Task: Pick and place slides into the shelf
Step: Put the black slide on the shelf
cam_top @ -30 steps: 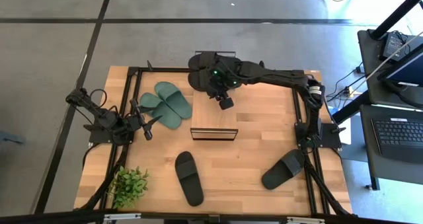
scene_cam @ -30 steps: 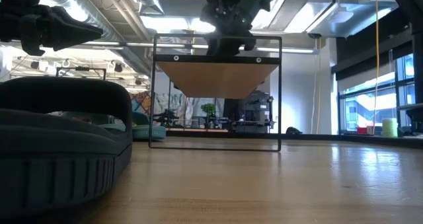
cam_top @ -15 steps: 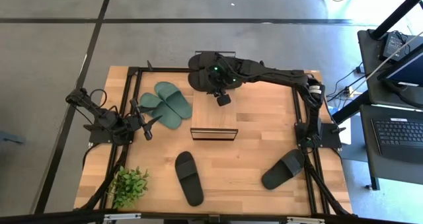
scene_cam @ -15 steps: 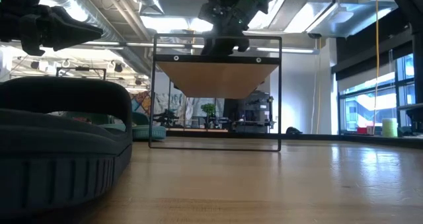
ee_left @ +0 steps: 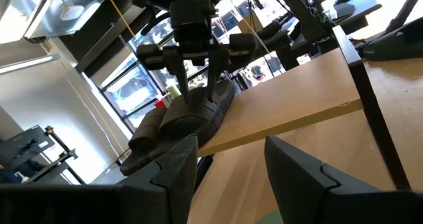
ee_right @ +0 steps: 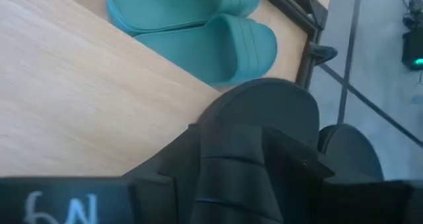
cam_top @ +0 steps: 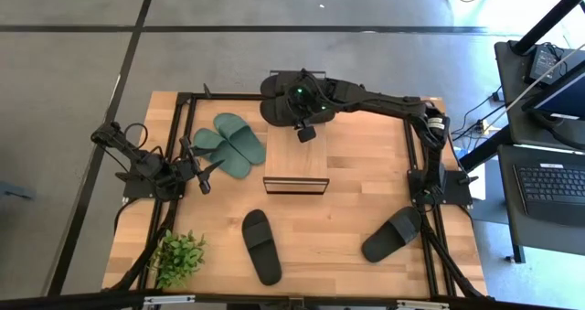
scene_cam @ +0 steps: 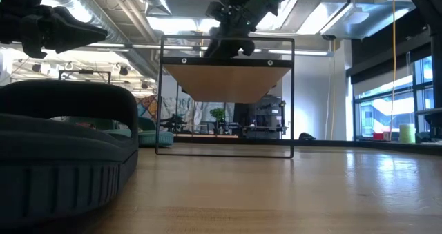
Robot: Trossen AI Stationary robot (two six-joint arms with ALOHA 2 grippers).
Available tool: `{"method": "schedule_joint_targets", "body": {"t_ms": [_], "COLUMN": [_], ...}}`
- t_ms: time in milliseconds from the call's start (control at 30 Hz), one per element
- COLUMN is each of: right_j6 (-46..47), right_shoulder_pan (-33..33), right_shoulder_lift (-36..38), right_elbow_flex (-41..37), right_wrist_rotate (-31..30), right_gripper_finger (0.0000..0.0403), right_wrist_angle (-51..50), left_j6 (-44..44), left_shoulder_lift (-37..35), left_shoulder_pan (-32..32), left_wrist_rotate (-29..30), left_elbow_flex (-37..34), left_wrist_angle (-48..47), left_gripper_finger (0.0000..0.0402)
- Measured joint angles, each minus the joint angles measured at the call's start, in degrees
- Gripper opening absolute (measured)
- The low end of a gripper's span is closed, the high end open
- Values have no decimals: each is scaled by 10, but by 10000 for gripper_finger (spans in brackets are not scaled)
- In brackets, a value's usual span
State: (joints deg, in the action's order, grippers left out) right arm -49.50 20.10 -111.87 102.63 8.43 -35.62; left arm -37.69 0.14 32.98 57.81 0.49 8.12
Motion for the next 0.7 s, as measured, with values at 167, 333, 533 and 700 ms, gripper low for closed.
{"method": "schedule_joint_targets", "body": {"t_ms": [167, 333, 533, 700], "right_j6": [0, 49, 106, 143], "right_shoulder_pan": [0, 2, 29, 77], "right_shoulder_lift": [12, 50, 99, 114], "right_elbow_flex": [0, 0, 0, 0], "right_wrist_rotate": [-1, -43, -49, -49], "right_gripper_finger": [159, 159, 159, 159], "right_wrist_angle": [2, -23, -129, -197], "left_j6": [0, 0, 0, 0], "left_shoulder_lift": [0, 0, 0, 0], "left_shoulder_pan": [0, 0, 0, 0], "left_wrist_rotate": [0, 0, 0, 0], "left_elbow_flex": [0, 0, 0, 0], "left_wrist_angle": [0, 0, 0, 0], "left_gripper_finger": [168, 168, 168, 168]}}
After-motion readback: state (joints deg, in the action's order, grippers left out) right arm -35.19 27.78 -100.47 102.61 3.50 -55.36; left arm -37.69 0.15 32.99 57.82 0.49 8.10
